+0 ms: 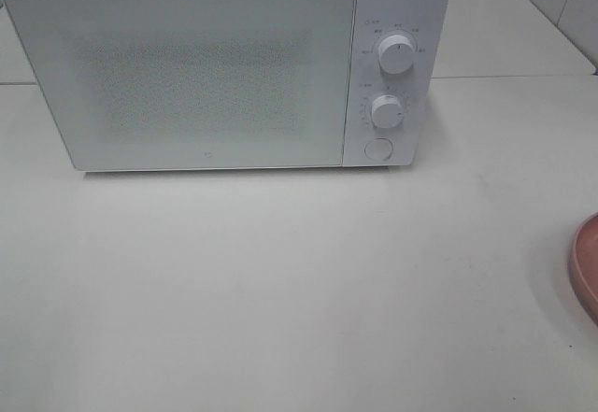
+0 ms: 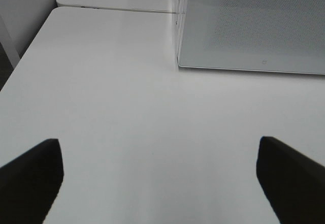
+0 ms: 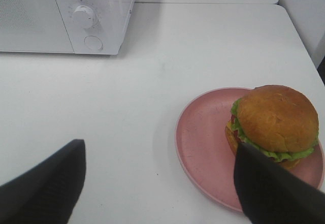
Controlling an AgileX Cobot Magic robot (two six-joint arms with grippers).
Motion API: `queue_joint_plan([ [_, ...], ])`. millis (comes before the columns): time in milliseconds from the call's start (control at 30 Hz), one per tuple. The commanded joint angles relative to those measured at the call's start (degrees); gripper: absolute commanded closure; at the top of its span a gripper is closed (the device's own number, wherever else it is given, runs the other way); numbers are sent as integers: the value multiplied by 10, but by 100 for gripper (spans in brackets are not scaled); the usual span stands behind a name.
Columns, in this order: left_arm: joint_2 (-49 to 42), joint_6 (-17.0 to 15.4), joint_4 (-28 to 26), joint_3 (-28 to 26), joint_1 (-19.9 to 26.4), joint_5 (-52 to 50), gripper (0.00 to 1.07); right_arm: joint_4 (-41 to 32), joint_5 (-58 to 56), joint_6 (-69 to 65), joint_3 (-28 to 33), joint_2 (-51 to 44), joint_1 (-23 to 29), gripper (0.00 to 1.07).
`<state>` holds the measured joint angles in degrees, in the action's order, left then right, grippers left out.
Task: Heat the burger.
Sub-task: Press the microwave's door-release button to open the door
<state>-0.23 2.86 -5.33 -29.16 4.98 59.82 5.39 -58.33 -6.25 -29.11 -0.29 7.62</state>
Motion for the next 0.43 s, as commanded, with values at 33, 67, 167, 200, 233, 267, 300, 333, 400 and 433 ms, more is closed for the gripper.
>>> queue_joint_plan([
  [33,-14,-2,-6,3,1,-4,8,0,7,4,2,-14,-4,33],
  [67,-14,-2,-6,3,1,-4,8,0,7,4,2,-14,-4,33],
  [167,-14,-2,-6,3,1,-4,8,0,7,4,2,-14,-4,33],
  [200,-14,-2,-6,3,1,-4,8,0,7,4,2,-14,-4,33],
  [233,-14,-2,-6,3,1,-4,8,0,7,4,2,-14,-4,33],
  [267,-14,-2,-6,3,1,-4,8,0,7,4,2,-14,-4,33],
  [300,-14,-2,-6,3,1,-4,8,0,7,4,2,-14,-4,33],
  [333,-14,-2,-6,3,1,-4,8,0,7,4,2,-14,-4,33],
  [400,-14,-2,-6,3,1,-4,8,0,7,4,2,-14,-4,33],
  [433,-14,-2,-6,3,1,-4,8,0,7,4,2,-14,-4,33],
])
